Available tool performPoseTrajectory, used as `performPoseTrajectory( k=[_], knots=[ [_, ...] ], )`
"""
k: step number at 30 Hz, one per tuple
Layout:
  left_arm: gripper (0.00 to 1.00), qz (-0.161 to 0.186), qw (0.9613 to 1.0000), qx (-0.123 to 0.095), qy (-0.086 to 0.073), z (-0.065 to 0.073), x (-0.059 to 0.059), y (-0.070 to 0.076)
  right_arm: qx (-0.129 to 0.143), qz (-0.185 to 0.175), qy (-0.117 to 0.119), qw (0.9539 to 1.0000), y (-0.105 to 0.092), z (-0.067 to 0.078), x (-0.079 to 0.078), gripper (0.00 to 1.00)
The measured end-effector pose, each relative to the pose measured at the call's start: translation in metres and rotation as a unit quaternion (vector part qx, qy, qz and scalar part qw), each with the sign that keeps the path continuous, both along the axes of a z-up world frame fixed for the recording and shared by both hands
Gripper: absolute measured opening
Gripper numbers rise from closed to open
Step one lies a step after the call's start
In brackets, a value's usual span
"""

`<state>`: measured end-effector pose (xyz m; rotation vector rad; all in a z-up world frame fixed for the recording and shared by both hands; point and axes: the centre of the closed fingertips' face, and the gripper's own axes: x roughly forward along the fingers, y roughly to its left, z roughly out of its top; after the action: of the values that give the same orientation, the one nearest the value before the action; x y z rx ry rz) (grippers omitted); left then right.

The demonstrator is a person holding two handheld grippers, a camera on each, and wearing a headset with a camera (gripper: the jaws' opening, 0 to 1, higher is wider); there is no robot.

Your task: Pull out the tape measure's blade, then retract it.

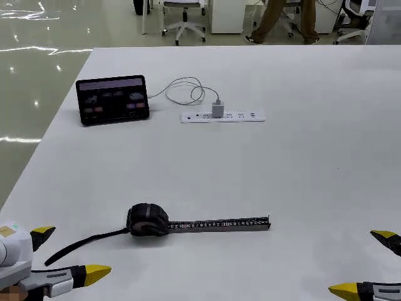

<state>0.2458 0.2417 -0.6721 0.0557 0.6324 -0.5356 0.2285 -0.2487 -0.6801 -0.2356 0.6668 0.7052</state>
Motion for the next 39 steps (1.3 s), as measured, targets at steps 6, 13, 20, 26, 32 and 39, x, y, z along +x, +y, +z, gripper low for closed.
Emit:
performPoseTrajectory(
  k=[6, 13, 20, 26, 32, 39],
  knots=[
    [1.00, 0.001, 1.0000, 0.001, 0.009, -0.004, -0.001, -0.001, -0.001, 0.002, 0.001, 1.0000, 0.001, -0.001, 0.000, 1.00],
    [1.00, 0.004, 0.9999, -0.006, 0.010, 0.002, 0.004, -0.010, -0.004, 0.007, -0.002, 1.0000, 0.004, 0.000, 0.003, 1.00],
    [1.00, 0.018, 0.9993, -0.030, 0.014, 0.013, 0.018, -0.034, -0.012, 0.035, 0.000, 0.9993, 0.015, 0.000, 0.013, 1.00],
    [1.00, 0.028, 0.9992, -0.022, 0.018, 0.012, 0.032, -0.050, -0.012, 0.051, 0.004, 0.9986, 0.027, -0.003, 0.022, 1.00],
    [0.99, 0.037, 0.9990, -0.019, 0.016, 0.012, 0.042, -0.061, -0.016, 0.067, 0.007, 0.9976, 0.035, -0.006, 0.027, 1.00],
    [0.99, 0.052, 0.9985, -0.007, 0.016, -0.001, 0.051, -0.072, -0.025, 0.083, 0.009, 0.9962, 0.042, -0.008, 0.031, 1.00]
  ],
)
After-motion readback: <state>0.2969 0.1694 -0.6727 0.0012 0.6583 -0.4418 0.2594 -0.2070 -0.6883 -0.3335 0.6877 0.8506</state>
